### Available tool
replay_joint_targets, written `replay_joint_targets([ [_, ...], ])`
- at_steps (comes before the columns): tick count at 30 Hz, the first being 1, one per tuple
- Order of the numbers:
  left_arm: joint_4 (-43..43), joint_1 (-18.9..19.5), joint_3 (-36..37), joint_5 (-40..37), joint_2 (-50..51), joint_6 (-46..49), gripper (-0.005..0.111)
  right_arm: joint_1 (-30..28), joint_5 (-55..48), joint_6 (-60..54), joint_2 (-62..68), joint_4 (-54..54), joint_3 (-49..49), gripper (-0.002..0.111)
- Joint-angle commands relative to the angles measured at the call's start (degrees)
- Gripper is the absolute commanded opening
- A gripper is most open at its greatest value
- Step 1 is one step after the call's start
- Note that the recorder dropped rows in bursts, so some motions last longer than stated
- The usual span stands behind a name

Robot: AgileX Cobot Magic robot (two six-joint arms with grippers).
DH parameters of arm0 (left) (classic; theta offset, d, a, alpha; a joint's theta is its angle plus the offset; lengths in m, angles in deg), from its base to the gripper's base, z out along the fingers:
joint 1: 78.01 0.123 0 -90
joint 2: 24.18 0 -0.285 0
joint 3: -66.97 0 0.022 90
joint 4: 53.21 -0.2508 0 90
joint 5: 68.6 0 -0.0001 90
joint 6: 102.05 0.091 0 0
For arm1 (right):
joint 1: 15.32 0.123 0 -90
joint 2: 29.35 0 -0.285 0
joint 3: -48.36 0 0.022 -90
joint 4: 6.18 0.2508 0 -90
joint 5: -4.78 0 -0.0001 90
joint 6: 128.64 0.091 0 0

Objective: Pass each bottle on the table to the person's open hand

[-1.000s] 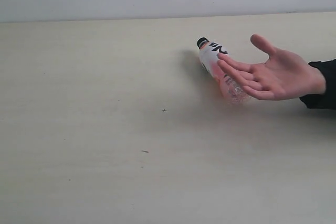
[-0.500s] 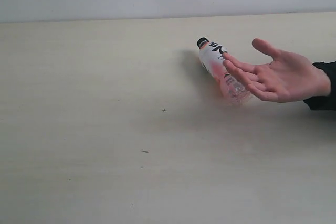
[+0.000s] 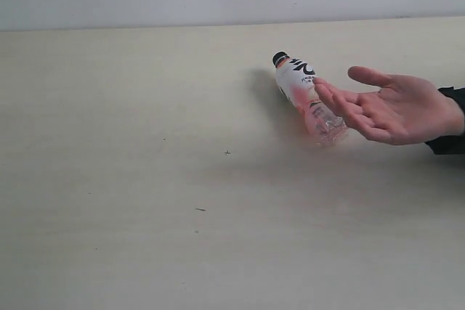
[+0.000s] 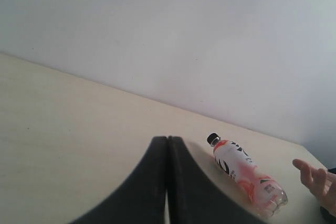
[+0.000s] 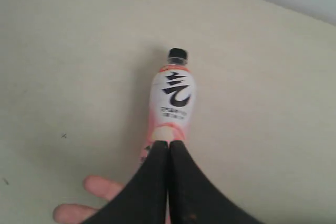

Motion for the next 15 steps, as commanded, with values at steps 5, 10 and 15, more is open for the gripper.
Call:
replay_joint_targets([
  [5,-0.20,0.17,0.16,0.56,-0.38,0.30,0.000,10.48,-1.13,6.42,16.10,-7.07,-11.05,0.039],
  [10,-0.20,0.17,0.16,0.56,-0.38,0.30,0.000,11.28,-2.09,12.76,24.53,-12.54,-18.00,0.065],
  [15,-0.20,0.17,0.16,0.56,-0.38,0.30,0.000,11.28,-6.28,14.46,31.68,-17.19,-23.45,0.071],
])
